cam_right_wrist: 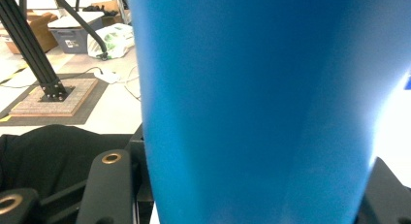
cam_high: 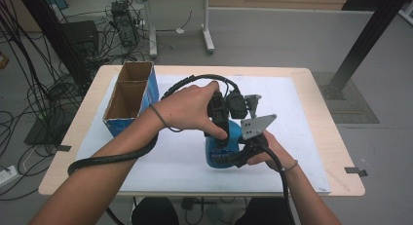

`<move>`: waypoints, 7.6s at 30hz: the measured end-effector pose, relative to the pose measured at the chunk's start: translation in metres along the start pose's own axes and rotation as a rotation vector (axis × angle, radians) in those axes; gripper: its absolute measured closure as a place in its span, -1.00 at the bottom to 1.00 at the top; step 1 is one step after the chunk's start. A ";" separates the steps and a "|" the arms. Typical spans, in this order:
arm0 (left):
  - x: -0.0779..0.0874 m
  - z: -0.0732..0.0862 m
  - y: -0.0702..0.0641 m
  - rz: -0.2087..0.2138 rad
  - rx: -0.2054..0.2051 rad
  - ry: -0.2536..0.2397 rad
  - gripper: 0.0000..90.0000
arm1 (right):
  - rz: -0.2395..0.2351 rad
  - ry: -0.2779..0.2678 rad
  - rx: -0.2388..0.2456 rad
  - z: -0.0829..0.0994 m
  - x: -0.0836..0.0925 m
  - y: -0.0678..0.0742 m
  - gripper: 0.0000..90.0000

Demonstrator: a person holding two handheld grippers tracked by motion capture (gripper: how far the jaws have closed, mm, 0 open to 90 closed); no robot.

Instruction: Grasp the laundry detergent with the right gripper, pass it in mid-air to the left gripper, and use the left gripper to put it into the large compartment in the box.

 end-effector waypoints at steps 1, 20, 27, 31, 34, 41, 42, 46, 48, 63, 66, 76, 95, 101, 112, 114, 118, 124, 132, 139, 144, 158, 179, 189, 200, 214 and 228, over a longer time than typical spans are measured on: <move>0.000 0.001 0.000 0.000 0.001 -0.002 -0.17 | 0.000 -0.002 0.000 0.000 0.001 0.000 -0.08; 0.003 0.005 -0.004 -0.025 0.011 -0.032 -0.17 | -0.005 -0.009 0.006 -0.001 0.003 -0.003 -0.08; 0.005 0.005 -0.007 -0.042 0.014 -0.035 -0.17 | -0.006 -0.010 0.016 -0.002 0.003 -0.003 -0.08; 0.007 0.005 -0.007 -0.043 0.023 -0.036 -0.17 | 0.000 -0.029 0.019 -0.001 0.004 -0.003 -0.09; 0.009 0.004 -0.007 -0.046 0.025 -0.034 -0.17 | -0.001 -0.035 0.023 -0.001 0.004 -0.002 -0.10; 0.010 0.001 -0.007 -0.045 0.028 -0.025 -0.16 | -0.003 -0.054 0.017 0.003 0.005 -0.001 -0.19; 0.010 -0.001 -0.006 -0.044 0.029 -0.010 -0.16 | -0.002 -0.059 0.015 0.003 0.006 0.000 -0.22; 0.011 0.000 -0.007 -0.059 0.039 -0.009 -0.16 | 0.011 -0.067 -0.009 0.005 0.007 0.002 -0.38; 0.010 -0.001 -0.006 -0.056 0.042 0.002 -0.16 | 0.016 -0.067 -0.021 0.006 0.008 0.002 -0.44; 0.007 -0.001 -0.004 -0.053 0.063 0.012 -0.16 | 0.056 -0.104 -0.078 0.016 0.014 0.005 -0.68; 0.006 -0.002 -0.004 -0.052 0.067 0.014 -0.16 | 0.059 -0.102 -0.083 0.018 0.016 0.005 -0.68; 0.007 0.000 -0.003 -0.052 0.074 0.012 -0.16 | 0.074 -0.099 -0.087 0.022 0.022 0.006 -0.69; 0.010 0.005 -0.005 -0.061 0.087 -0.001 -0.16 | 0.120 -0.108 -0.093 0.030 0.054 0.013 -0.71; 0.009 0.008 -0.004 -0.063 0.098 -0.008 -0.16 | 0.160 -0.123 -0.110 0.039 0.074 0.017 -0.72; 0.009 0.012 -0.006 -0.071 0.114 -0.012 -0.16 | 0.229 -0.139 -0.132 0.052 0.104 0.026 -0.76; 0.009 0.012 -0.006 -0.071 0.114 -0.013 -0.16 | 0.243 -0.145 -0.137 0.055 0.109 0.027 -0.78; 0.010 0.014 -0.005 -0.068 0.122 -0.014 -0.16 | 0.285 -0.158 -0.153 0.062 0.120 0.032 -0.83; 0.011 0.015 -0.006 -0.077 0.138 -0.015 -0.16 | 0.357 -0.178 -0.177 0.073 0.136 0.039 -0.88; 0.013 0.016 -0.006 -0.086 0.148 -0.020 -0.16 | 0.398 -0.197 -0.205 0.083 0.148 0.042 -0.88; 0.013 0.014 -0.007 -0.097 0.172 -0.011 -0.16 | 0.404 -0.197 -0.207 0.084 0.150 0.043 -0.88; 0.015 0.013 -0.006 -0.105 0.221 -0.001 -0.16 | 0.409 -0.199 -0.207 0.085 0.151 0.045 -0.88; 0.024 0.022 0.013 -0.108 0.530 -0.014 -0.16 | 0.426 -0.204 -0.210 0.083 0.151 0.047 -0.88; 0.047 0.031 0.032 -0.136 0.768 -0.026 -0.16 | 0.461 -0.195 -0.197 0.074 0.154 0.055 -0.88; 0.069 0.044 0.039 -0.169 0.833 -0.035 -0.16 | 0.460 -0.203 -0.195 0.073 0.152 0.056 -0.88; 0.093 0.059 0.051 -0.201 0.900 -0.034 -0.16 | 0.458 -0.210 -0.193 0.073 0.150 0.056 -0.88; 0.125 0.082 0.068 -0.251 1.028 -0.068 -0.16 | 0.460 -0.215 -0.195 0.072 0.149 0.055 -0.88; 0.150 0.119 0.085 -0.305 1.188 -0.048 -0.16 | 0.461 -0.220 -0.194 0.072 0.152 0.054 -0.87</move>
Point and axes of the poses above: each handheld gripper's, and its own axes: x roughly backward along the jaws, z roughly out of its underside, y roughly to its left, the point moved 2 cm from there along -x, roughly forward along the jaws, and after that the axes turned 13 degrees about -x, right-handed, at the moved point
